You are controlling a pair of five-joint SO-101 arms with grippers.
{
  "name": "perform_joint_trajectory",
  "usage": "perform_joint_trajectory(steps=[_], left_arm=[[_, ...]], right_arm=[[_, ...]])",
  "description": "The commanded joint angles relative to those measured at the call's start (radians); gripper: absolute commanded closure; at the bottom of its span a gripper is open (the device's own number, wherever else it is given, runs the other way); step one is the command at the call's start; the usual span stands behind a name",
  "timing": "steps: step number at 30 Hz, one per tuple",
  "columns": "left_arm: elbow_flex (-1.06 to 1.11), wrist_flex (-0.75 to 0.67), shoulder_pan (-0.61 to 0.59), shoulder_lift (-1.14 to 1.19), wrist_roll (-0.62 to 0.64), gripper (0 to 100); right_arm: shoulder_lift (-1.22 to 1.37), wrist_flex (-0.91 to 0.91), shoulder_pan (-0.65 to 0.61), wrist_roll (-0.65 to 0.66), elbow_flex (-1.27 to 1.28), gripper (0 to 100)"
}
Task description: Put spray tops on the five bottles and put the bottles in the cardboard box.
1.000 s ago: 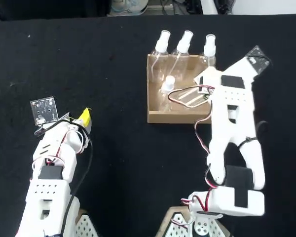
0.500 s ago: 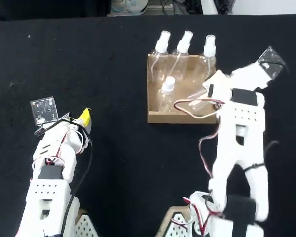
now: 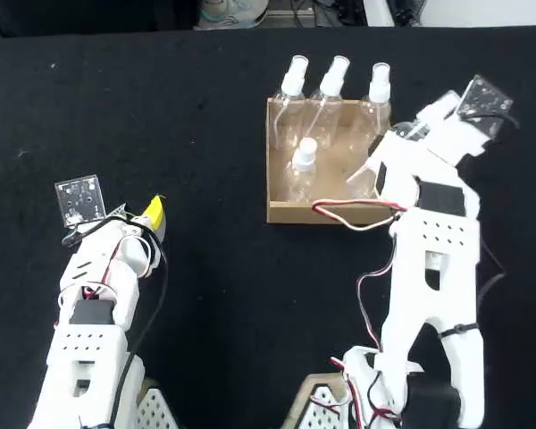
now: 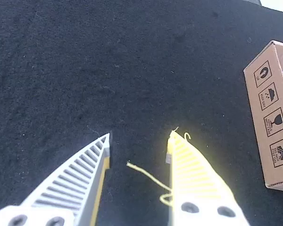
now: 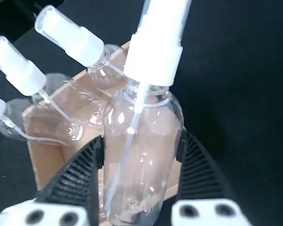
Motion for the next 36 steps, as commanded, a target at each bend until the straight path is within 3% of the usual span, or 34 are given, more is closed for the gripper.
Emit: perform_joint_trajectory(steps=[1,6,17,25,36], left_arm=[[-0.012,-0.023,-0.004,-0.015,0.005,81],[-0.012,-0.023,-0.005,-0.015,0.005,81],[-0.012,-0.023,-0.005,-0.015,0.005,81],[-0.012,-0.023,-0.008,-0.015,0.005,81],[-0.012,-0.023,-0.007,-0.015,0.005,81]], right_arm=[[-0.056,-0.144,0.018,0.051,0.056,93.1],[-0.163,-0.287,0.008,0.112,0.205,93.1],[-0.371,-0.836,-0.080,0.331,0.622,93.1],[-0.367,-0.879,-0.144,0.489,0.651,93.1],[-0.366,-0.884,-0.153,0.589,0.668,93.1]])
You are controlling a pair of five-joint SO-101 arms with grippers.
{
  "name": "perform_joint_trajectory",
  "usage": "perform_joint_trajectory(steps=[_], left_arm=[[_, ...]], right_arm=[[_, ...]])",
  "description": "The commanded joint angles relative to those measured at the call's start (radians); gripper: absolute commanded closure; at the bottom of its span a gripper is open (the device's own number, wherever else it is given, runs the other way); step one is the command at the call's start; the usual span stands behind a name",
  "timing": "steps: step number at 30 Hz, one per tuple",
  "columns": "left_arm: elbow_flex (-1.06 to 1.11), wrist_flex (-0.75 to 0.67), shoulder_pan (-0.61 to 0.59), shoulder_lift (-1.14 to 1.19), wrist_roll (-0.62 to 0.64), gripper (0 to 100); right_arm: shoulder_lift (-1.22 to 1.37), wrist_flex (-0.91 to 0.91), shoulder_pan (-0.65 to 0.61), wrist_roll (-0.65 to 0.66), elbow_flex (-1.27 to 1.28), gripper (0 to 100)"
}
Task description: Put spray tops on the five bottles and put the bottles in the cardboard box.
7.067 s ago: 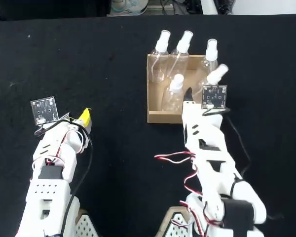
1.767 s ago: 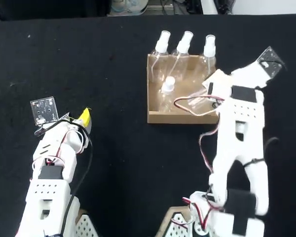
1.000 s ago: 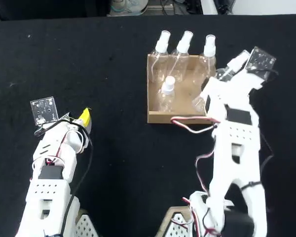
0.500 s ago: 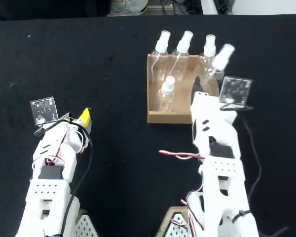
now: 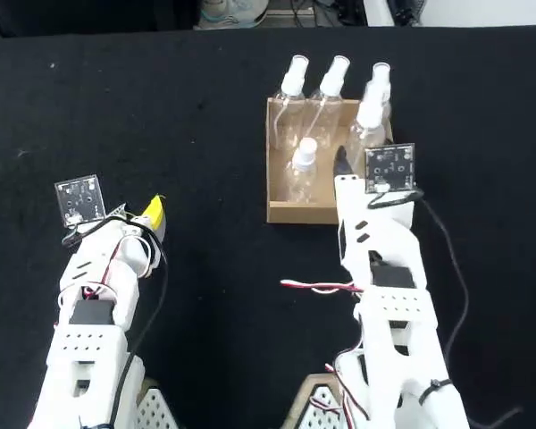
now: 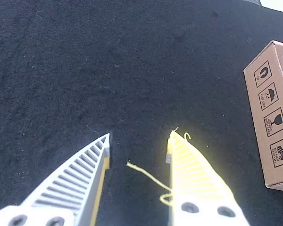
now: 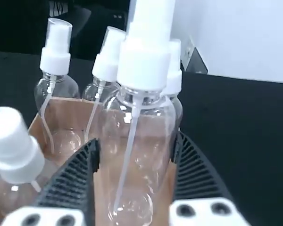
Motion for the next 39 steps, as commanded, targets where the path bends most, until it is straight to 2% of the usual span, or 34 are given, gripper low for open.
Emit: perform_joint_trajectory(steps=[1,5,9,12,23,34,39], left_arm=[[-0.012,-0.023,-0.005,-0.015,0.005,81],[-0.012,-0.023,-0.005,-0.015,0.005,81],[-0.012,-0.023,-0.008,-0.015,0.003,81],[-0.012,-0.023,-0.008,-0.015,0.003,81],[-0.012,-0.023,-0.005,-0.015,0.003,81],[-0.012,-0.023,-0.007,-0.015,0.005,81],[-0.012,-0.023,-0.008,-0.015,0.005,81]], right_arm=[[-0.031,-0.037,-0.015,0.014,-0.019,93.1],[0.076,-0.161,-0.032,0.014,-0.035,93.1],[0.236,-0.397,-0.029,0.014,-0.027,92.8],[0.326,-0.496,-0.018,0.012,-0.019,92.8],[0.506,-0.514,-0.008,0.012,-0.042,92.7],[0.526,-0.514,-0.002,0.012,-0.033,92.7],[0.526,-0.514,0.041,0.011,-0.036,92.7]])
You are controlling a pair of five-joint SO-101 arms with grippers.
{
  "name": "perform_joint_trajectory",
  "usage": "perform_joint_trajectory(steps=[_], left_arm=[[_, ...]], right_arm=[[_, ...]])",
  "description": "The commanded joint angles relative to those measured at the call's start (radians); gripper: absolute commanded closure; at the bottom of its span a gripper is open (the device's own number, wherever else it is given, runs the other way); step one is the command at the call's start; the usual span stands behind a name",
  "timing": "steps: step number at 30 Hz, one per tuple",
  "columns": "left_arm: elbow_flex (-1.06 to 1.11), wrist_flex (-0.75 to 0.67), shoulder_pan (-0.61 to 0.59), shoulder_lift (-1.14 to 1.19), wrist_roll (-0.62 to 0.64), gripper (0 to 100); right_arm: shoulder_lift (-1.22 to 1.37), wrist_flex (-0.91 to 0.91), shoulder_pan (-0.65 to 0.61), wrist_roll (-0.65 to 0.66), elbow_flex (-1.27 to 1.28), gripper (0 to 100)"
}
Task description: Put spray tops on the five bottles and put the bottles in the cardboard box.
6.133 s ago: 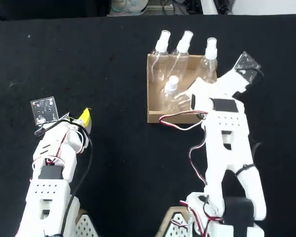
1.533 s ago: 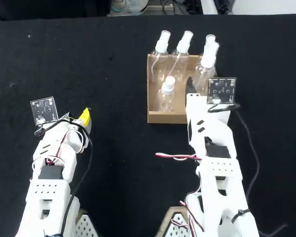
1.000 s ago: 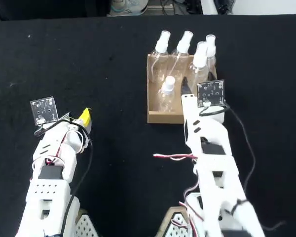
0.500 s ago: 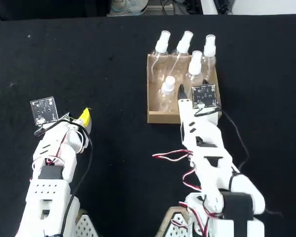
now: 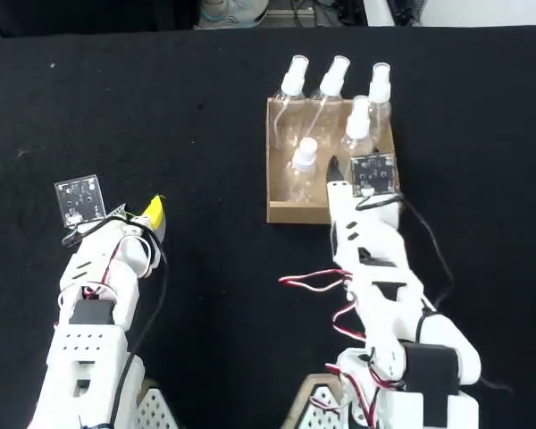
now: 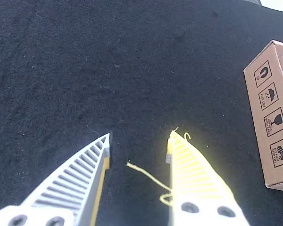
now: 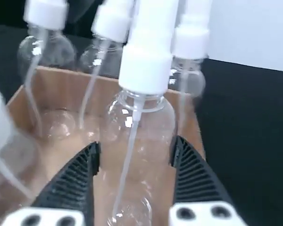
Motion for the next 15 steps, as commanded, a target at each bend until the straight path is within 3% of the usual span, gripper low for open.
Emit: perform_joint_trajectory(steps=[1,15], left_arm=[[-0.012,-0.023,-0.008,-0.015,0.005,81],[-0.012,-0.023,-0.007,-0.015,0.005,81]], right_arm=[[0.004,-0.031,0.026,0.003,-0.031,92.7],[0.004,-0.025,0.025,0.000,-0.018,92.6]])
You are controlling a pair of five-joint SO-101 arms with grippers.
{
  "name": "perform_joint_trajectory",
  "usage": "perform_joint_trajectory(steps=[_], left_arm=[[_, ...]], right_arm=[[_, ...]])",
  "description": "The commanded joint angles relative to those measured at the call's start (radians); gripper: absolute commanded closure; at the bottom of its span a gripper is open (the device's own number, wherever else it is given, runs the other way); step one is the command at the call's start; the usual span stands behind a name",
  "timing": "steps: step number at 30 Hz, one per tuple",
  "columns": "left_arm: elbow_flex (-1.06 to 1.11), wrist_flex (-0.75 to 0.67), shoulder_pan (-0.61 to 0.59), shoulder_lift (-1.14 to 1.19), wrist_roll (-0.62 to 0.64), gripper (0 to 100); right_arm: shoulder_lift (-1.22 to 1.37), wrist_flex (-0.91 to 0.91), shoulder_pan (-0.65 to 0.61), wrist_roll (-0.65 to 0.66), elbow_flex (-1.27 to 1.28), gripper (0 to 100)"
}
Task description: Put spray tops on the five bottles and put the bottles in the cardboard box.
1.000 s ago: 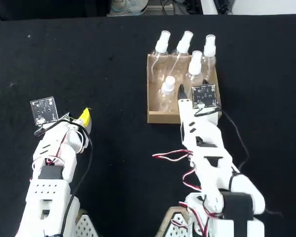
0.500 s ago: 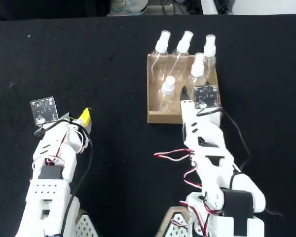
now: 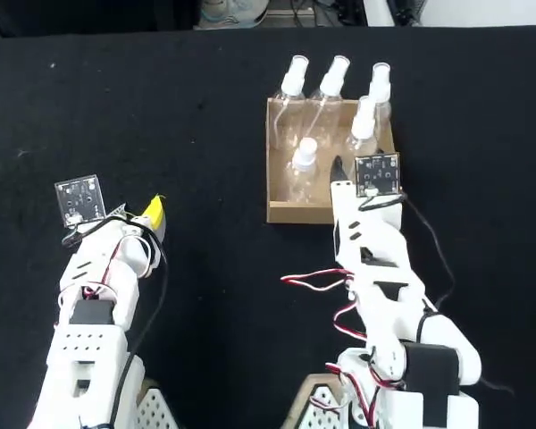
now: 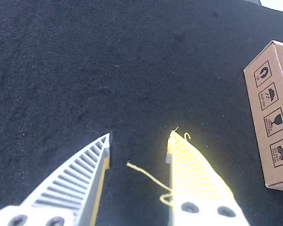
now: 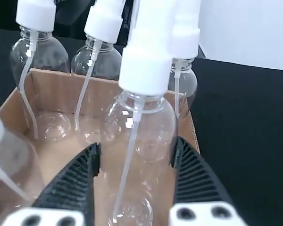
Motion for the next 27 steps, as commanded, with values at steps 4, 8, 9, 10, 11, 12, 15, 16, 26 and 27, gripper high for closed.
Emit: perform_joint_trajectory(steps=[4,8,9,10,11,12,15,16,26,27], left_arm=[[-0.012,-0.023,-0.004,-0.015,0.005,81],[-0.012,-0.023,-0.004,-0.015,0.005,81],[-0.012,-0.023,-0.004,-0.015,0.005,81],[-0.012,-0.023,-0.004,-0.015,0.005,81],[-0.012,-0.023,-0.005,-0.015,0.005,81],[-0.012,-0.023,-0.007,-0.015,0.005,81],[-0.012,-0.023,-0.007,-0.015,0.005,81],[-0.012,-0.023,-0.007,-0.015,0.005,81],[-0.012,-0.023,-0.007,-0.015,0.005,81],[-0.012,-0.023,-0.007,-0.015,0.005,81]], right_arm=[[-0.002,-0.025,0.009,0.003,-0.001,91.3],[-0.002,-0.026,0.005,-0.003,0.030,82.3],[-0.002,-0.029,0.003,-0.003,0.038,80.7],[-0.002,-0.031,0.002,-0.003,0.041,79.8],[-0.002,-0.031,0.002,-0.003,0.041,79.7],[-0.004,-0.031,0.002,-0.003,0.041,79.7],[-0.004,-0.031,0.002,-0.003,0.044,79.7],[-0.004,-0.031,0.002,-0.003,0.044,79.7],[-0.004,-0.029,0.002,-0.003,0.042,79.3],[-0.004,-0.029,0.002,-0.003,0.042,79.3]])
